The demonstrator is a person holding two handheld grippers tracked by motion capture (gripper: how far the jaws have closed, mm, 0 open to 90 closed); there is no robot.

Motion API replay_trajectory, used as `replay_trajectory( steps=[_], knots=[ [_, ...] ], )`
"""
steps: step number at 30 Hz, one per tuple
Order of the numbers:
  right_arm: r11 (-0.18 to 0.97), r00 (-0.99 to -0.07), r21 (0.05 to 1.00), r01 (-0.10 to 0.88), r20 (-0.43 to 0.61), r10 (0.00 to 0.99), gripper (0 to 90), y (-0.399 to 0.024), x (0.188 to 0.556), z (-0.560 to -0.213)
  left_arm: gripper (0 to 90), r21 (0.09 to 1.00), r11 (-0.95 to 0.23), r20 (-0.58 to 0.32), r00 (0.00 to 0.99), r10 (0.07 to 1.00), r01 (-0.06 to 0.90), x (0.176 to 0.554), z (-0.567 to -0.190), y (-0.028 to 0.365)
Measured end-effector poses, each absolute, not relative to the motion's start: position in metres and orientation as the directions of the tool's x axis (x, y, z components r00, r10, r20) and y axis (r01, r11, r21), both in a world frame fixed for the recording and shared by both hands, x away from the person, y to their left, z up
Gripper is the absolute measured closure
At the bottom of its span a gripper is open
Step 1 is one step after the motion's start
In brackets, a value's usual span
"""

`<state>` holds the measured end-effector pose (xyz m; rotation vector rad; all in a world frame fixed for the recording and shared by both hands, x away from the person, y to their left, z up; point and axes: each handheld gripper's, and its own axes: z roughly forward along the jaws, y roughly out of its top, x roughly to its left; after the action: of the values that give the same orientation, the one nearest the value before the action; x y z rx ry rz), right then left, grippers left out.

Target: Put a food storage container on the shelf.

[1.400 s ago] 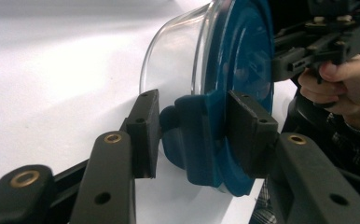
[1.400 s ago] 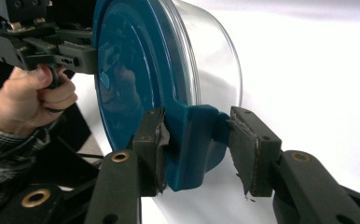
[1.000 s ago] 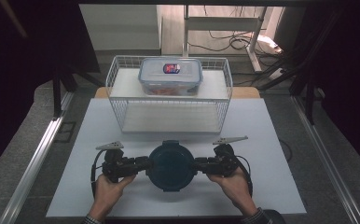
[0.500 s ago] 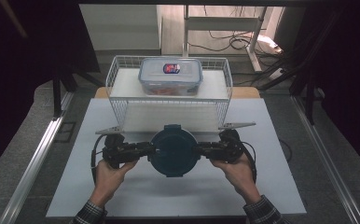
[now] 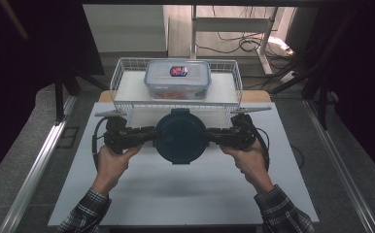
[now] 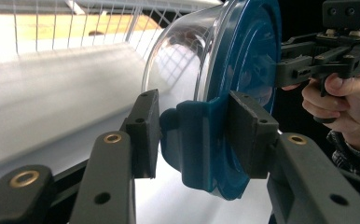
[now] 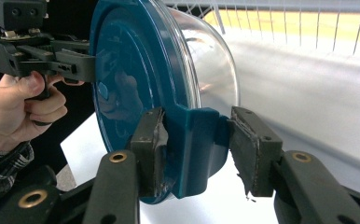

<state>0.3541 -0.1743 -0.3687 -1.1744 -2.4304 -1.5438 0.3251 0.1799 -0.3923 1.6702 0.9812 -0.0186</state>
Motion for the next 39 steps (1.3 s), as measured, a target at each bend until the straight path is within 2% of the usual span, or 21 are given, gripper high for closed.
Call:
replay_trajectory(
  steps=[12,21,39],
  knots=[
    [0.207,-0.729,0.798,0.566,0.367,0.577,56.4,-0.169,0.368,-0.330,56.3,0.815,0.011,-0.479,0.664,0.575,0.579,0.338,-0.363,0.185],
    [0.180,-0.734,0.820,0.544,0.361,0.575,56.4,-0.168,0.380,-0.297,56.3,0.837,0.005,-0.447,0.677,0.585,0.548,0.352,-0.323,0.187],
    [0.135,-0.731,0.847,0.514,0.350,0.586,56.4,-0.163,0.422,-0.232,56.3,0.860,0.025,-0.427,0.692,0.582,0.510,0.403,-0.256,0.194]
  ],
)
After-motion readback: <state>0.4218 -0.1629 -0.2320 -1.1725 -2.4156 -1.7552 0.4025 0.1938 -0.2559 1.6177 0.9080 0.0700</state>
